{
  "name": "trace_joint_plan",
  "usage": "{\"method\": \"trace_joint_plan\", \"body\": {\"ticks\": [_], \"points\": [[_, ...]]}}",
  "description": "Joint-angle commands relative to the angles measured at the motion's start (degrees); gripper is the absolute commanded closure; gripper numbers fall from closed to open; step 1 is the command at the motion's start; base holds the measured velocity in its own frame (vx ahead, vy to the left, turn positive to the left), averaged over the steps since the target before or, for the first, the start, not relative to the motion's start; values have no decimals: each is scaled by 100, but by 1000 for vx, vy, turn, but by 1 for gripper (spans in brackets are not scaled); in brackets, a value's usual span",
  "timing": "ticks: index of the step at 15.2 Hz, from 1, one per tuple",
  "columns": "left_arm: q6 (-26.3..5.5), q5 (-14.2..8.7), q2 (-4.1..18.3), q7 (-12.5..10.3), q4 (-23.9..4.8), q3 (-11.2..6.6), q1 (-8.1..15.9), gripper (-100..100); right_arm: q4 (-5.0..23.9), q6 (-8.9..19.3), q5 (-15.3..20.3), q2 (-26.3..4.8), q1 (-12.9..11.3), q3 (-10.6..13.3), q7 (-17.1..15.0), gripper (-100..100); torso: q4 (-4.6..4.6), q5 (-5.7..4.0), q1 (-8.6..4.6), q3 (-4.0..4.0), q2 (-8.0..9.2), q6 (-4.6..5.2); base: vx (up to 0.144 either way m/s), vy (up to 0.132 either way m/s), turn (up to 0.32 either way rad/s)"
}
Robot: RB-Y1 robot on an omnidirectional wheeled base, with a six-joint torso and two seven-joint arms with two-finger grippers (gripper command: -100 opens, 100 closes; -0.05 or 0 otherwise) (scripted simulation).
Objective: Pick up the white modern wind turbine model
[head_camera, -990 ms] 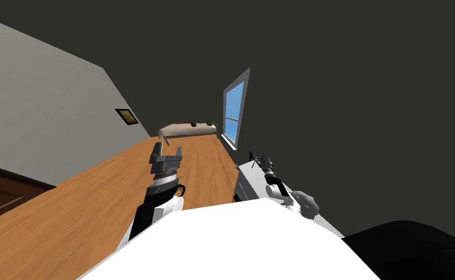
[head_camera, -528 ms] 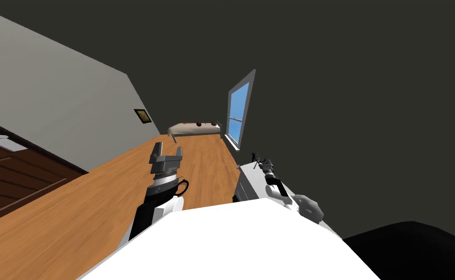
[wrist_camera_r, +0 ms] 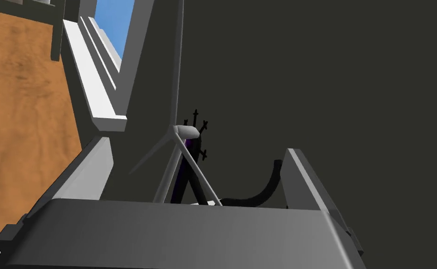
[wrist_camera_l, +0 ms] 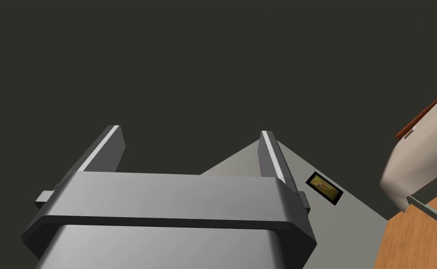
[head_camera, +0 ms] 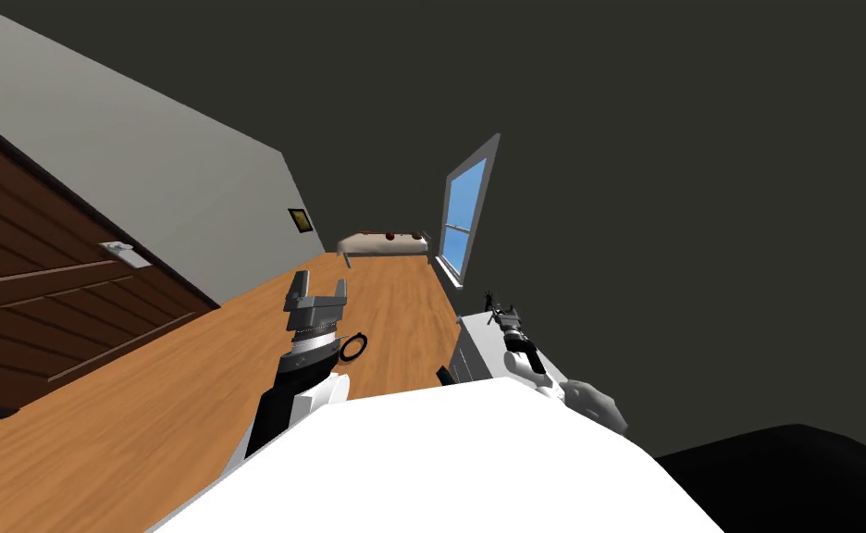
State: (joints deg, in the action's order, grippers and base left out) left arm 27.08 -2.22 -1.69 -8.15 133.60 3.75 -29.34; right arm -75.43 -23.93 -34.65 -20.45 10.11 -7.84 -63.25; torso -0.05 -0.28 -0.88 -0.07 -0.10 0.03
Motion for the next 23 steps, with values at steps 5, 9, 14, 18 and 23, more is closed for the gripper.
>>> {"method": "trace_joint_plan", "body": {"ticks": [5, 9, 14, 18, 23], "points": [[0, 0, 0, 0, 0, 0, 0, 0, 520, -37, -256, 90, -225, -34, -614, -100, -1, 0, -1, -3, -4, 1, -33, -42, 152], [0, 0, 0, 0, 0, 0, 0, 0, 807, -46, -411, 164, -351, -57, -967, -100, -20, -34, -25, -27, -34, -27, -42, -51, 193], [0, 0, -1, 0, 0, 0, -1, 0, 589, 143, -448, -139, -468, -210, -988, -100, -43, -45, -12, -65, -89, -24, -4, 32, 5], [0, 0, -1, 0, 0, 0, -1, 0, 560, 166, -450, -128, -468, -234, -960, 100, -47, -48, -6, -68, -92, -31, 1, 52, -26], [0, 0, 0, 0, 0, 0, -1, 0, 768, -50, -408, 97, -374, -77, -970, 100, -53, -60, -42, -73, -95, -16, -2, -26, 36]]}}
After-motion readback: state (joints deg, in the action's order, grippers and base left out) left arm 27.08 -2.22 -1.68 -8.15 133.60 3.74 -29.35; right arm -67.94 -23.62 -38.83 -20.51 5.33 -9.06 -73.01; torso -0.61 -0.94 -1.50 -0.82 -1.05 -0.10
